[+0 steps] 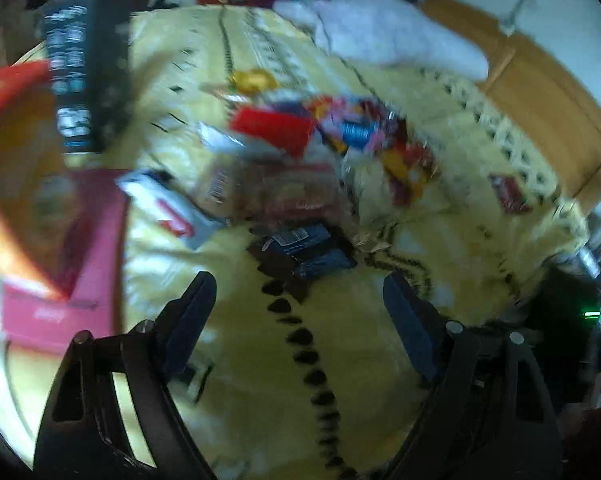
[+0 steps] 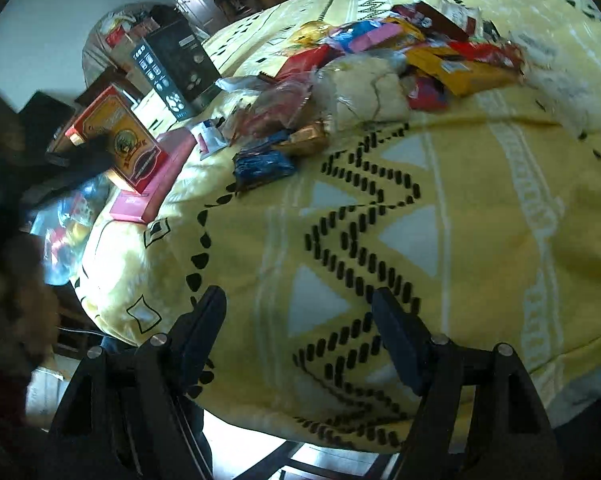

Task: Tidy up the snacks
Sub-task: 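Move both grippers back from the bowl to the snack pile, then grasp the dark blue barcode packet with the left gripper while the right grasps the clear bread bag, then carry the dark blue packet and bread bag over the glass bowl with both grippers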

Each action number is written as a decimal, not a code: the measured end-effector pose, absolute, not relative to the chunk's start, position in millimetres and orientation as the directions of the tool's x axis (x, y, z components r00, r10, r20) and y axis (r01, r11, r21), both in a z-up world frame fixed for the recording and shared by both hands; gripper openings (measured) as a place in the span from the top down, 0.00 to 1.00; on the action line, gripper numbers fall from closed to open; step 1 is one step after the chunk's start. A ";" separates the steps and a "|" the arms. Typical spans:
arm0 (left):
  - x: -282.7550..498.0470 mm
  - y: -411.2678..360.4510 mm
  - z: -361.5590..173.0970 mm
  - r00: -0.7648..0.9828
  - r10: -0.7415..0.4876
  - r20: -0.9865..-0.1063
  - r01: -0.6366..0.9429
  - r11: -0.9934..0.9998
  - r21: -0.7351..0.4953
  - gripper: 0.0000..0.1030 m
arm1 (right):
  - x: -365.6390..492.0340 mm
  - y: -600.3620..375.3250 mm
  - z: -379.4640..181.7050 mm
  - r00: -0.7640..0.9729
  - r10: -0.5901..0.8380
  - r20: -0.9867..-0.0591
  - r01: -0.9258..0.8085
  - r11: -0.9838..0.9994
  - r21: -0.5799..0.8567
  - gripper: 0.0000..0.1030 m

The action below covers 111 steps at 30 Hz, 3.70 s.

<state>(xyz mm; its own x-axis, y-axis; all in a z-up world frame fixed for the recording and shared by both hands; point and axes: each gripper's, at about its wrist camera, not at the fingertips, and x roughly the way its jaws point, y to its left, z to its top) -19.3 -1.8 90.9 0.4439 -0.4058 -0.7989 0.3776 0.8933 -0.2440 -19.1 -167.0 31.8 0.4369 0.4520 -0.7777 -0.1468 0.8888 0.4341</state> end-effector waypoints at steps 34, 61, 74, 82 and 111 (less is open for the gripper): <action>-10.6 -89.8 35.9 0.260 -0.423 -0.868 0.420 0.859 -0.293 0.21 | -29.5 -231.2 24.7 0.543 0.467 -0.698 -0.074 0.855 0.514 0.24; -37.1 -36.6 95.6 0.475 -0.351 -0.807 0.349 0.917 -0.193 0.51 | 130.6 -188.4 36.0 0.567 0.396 -0.722 -0.156 0.913 0.378 0.20; -32.8 -26.8 96.3 0.482 -0.351 -0.803 0.323 0.923 -0.210 0.51 | 139.9 -177.0 16.7 0.550 0.360 -0.754 -0.159 0.931 0.329 0.37; -40.4 -22.3 114.3 0.541 -0.324 -0.776 0.308 0.935 -0.176 0.51 | 96.8 -190.8 66.2 0.650 0.367 -0.665 -0.164 0.923 0.348 0.38; -50.3 244.6 260.9 0.812 0.262 -0.521 -0.330 0.943 -0.041 0.51 | 116.7 29.5 295.7 0.609 0.652 -0.453 -0.625 0.745 0.232 0.38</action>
